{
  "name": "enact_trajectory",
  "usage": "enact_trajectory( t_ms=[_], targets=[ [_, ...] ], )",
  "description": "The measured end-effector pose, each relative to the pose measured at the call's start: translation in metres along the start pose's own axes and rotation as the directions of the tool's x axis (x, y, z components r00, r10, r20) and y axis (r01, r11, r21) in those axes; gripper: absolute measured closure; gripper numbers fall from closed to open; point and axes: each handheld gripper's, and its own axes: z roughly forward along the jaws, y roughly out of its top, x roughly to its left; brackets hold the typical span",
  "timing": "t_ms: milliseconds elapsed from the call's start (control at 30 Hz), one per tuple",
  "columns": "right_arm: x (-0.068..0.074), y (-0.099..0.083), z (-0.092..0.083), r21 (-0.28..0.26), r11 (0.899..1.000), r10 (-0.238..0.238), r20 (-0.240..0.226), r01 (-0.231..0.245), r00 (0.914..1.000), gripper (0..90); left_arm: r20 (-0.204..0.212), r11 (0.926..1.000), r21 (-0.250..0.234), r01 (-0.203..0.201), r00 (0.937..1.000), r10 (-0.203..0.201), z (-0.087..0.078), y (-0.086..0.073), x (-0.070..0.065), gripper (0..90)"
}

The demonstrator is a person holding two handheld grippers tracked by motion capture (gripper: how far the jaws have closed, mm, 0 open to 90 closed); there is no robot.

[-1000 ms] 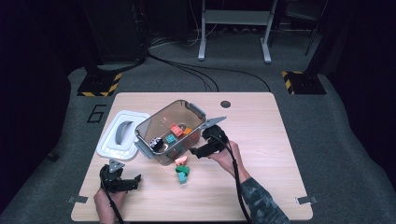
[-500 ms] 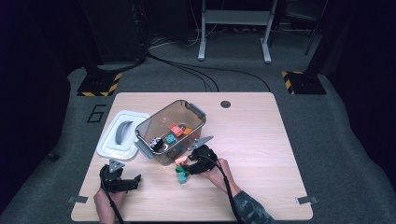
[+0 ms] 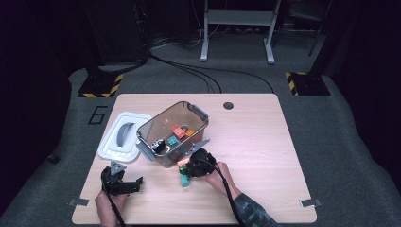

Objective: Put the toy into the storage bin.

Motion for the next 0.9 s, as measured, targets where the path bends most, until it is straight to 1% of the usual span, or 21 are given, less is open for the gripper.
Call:
enact_trajectory(
  t_ms=[100,167,233,333,367,400,433,467,533,567,600,633,667,767,833,900],
  targets=[
    [-0.001,-0.001,-0.002,0.005,1.0,-0.003,0.003,0.003,1.0,70.6,0.0,1.0,-0.001,0.0,1.0,0.0,0.0,0.0,0.0,0.0],
    [-0.002,-0.002,-0.004,0.01,1.0,0.004,0.007,-0.004,1.0,70.6,0.0,1.0,0.002,0.0,1.0,0.0,0.0,0.0,0.0,0.0],
    [-0.004,-0.005,-0.008,0.018,1.0,0.0,0.014,0.0,0.9999,70.6,0.0,1.0,0.002,0.0,1.0,0.0,0.0,0.0,0.0,0.0],
    [-0.008,-0.012,-0.015,0.026,0.999,0.022,0.028,-0.022,0.9994,70.6,0.001,1.0,0.004,0.0,1.0,0.0,0.0,0.0,0.0,0.0],
    [-0.009,-0.013,-0.017,0.027,0.999,0.017,0.035,-0.018,0.9992,70.6,0.001,1.0,0.004,0.0,1.0,0.0,0.0,0.0,0.0,0.0],
    [-0.01,-0.016,-0.019,0.03,0.999,0.03,0.041,-0.032,0.9987,70.6,0.001,1.0,0.004,0.0,1.0,0.0,0.0,0.0,0.0,0.0],
    [-0.012,-0.018,-0.022,0.029,0.999,0.03,0.051,-0.032,0.9983,70.6,0.002,1.0,0.002,0.0,1.0,0.0,0.0,0.0,0.0,0.0],
    [-0.013,-0.019,-0.024,0.028,0.999,0.041,0.059,-0.042,0.9974,70.6,-0.001,1.0,-0.007,0.003,1.0,-0.003,0.001,0.0,0.0,0.0],
    [-0.017,-0.023,-0.028,0.03,0.999,0.041,0.071,-0.043,0.9967,70.3,0.0,1.0,-0.006,0.002,1.0,-0.002,0.0,0.0,0.0,0.0],
    [-0.019,-0.024,-0.029,0.031,0.998,0.056,0.078,-0.058,0.9954,69.4,0.0,1.0,-0.005,0.002,1.0,-0.002,0.0,0.0,0.0,0.0],
    [-0.021,-0.025,-0.031,0.034,0.997,0.059,0.081,-0.062,0.9949,66.6,0.0,1.0,-0.006,0.003,1.0,-0.003,0.0,0.0,0.0,0.0],
    [-0.021,-0.025,-0.031,0.038,0.997,0.069,0.083,-0.073,0.9941,64.4,0.004,1.0,0.004,0.002,1.0,-0.002,0.0,0.0,0.0,0.0],
    [-0.022,-0.024,-0.031,0.03,0.997,0.073,0.087,-0.076,0.9936,63.2,0.001,1.0,0.004,0.001,1.0,-0.001,0.0,0.0,0.0,0.0],
    [-0.021,-0.019,-0.026,0.063,0.996,0.058,0.087,-0.063,0.9946,59.3,0.001,1.0,0.002,-0.001,1.0,0.001,0.0,0.0,0.0,0.0],
    [-0.02,-0.015,-0.02,0.088,0.995,0.049,0.081,-0.056,0.9955,59.4,0.0,1.0,0.003,-0.001,1.0,0.001,0.0,0.0,0.0,0.0],
    [-0.019,-0.013,-0.015,0.1,0.994,0.038,0.087,-0.047,0.9955,60.6,0.0,1.0,0.003,0.0,1.0,0.0,0.0,0.0,0.0,0.0]
  ],
)
